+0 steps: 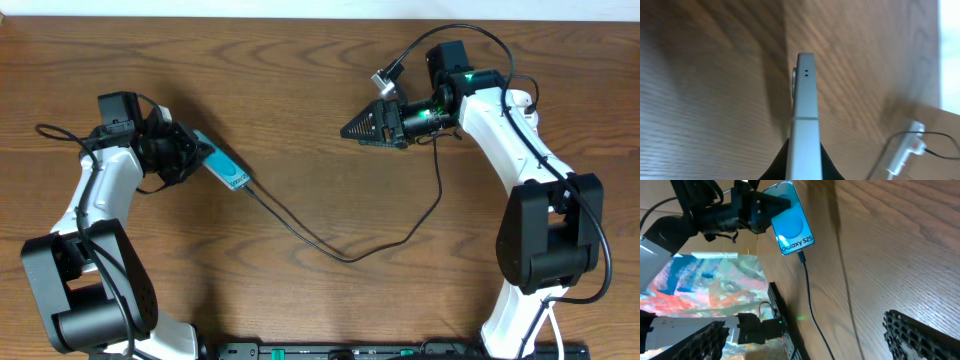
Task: Plug charger to phone and switch on socket
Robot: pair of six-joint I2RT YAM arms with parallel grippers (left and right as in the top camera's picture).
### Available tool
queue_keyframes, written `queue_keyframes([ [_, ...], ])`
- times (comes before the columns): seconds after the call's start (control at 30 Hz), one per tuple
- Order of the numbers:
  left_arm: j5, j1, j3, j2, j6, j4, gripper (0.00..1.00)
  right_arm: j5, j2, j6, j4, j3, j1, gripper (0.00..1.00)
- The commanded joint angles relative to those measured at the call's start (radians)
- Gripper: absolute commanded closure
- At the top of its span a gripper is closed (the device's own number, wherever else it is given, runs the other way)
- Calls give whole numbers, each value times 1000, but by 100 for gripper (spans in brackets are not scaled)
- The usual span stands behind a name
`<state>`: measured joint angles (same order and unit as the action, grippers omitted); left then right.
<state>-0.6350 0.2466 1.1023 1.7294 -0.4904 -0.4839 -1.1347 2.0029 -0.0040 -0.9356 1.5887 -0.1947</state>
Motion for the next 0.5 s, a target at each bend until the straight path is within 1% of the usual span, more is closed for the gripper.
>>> queue_keyframes([
  [0.0,69,-2,0,-1,45,-9,93,8,2,7,-8,13,3,1],
  [0.2,98,-2,-51,12,45,-4,93,37,2,7,-11,13,-3,1],
  [0.47,94,-2,-53,105,44,-4,93,38,2,7,-15,13,-11,1],
])
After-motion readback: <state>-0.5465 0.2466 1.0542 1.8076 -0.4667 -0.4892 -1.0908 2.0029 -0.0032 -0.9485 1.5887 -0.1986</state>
